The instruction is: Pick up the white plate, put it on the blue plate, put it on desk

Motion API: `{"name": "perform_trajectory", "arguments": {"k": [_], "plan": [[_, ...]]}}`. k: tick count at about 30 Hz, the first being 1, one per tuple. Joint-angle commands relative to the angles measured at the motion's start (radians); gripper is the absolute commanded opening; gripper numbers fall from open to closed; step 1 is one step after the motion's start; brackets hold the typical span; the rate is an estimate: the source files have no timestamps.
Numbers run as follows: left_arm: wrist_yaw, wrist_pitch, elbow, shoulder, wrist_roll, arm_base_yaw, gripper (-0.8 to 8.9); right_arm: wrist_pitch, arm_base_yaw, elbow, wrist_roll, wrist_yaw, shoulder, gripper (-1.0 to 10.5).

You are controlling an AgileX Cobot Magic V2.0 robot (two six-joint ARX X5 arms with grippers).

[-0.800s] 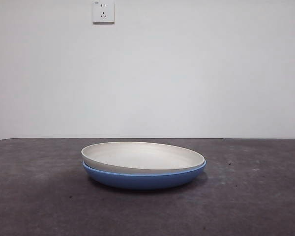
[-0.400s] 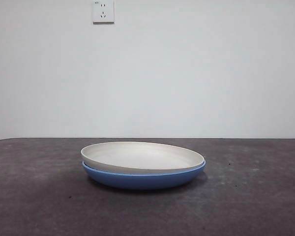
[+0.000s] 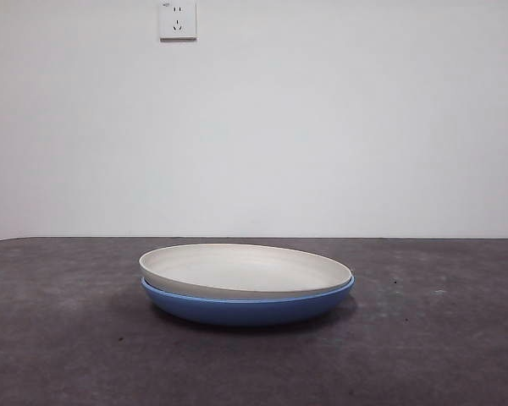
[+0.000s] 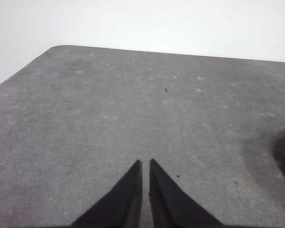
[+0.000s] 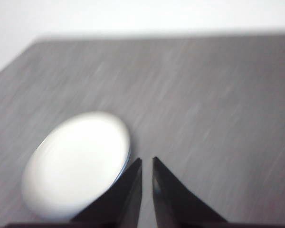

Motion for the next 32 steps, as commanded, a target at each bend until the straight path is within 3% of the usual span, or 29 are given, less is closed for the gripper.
{"name": "perform_trajectory", "arguments": {"k": [1, 5, 9, 14, 22, 32], "plan": [[-0.004, 0.012, -0.021, -0.001, -0.003, -0.002, 0.25, 0.350, -0.112, -0.207, -0.047, 0.001, -0.054, 0.3], [-0.004, 0.012, -0.021, -0.001, -0.003, -0.002, 0.25, 0.575, -0.242, -0.447, -0.095, 0.002, -0.155, 0.3], [-0.004, 0.012, -0.021, -0.001, -0.003, -0.002, 0.25, 0.600, -0.307, -0.591, -0.202, 0.002, -0.254, 0.3], [-0.004, 0.012, -0.021, -0.001, -0.003, -0.002, 0.25, 0.600, -0.317, -0.686, -0.290, 0.002, -0.336, 0.3], [-0.004, 0.012, -0.021, -0.001, -0.003, -0.002, 0.25, 0.591, -0.303, -0.803, -0.288, 0.004, -0.380, 0.3], [-0.004, 0.013, -0.021, -0.001, -0.003, -0.002, 0.25, 0.496, -0.242, -0.802, -0.286, 0.106, -0.448, 0.3]]}}
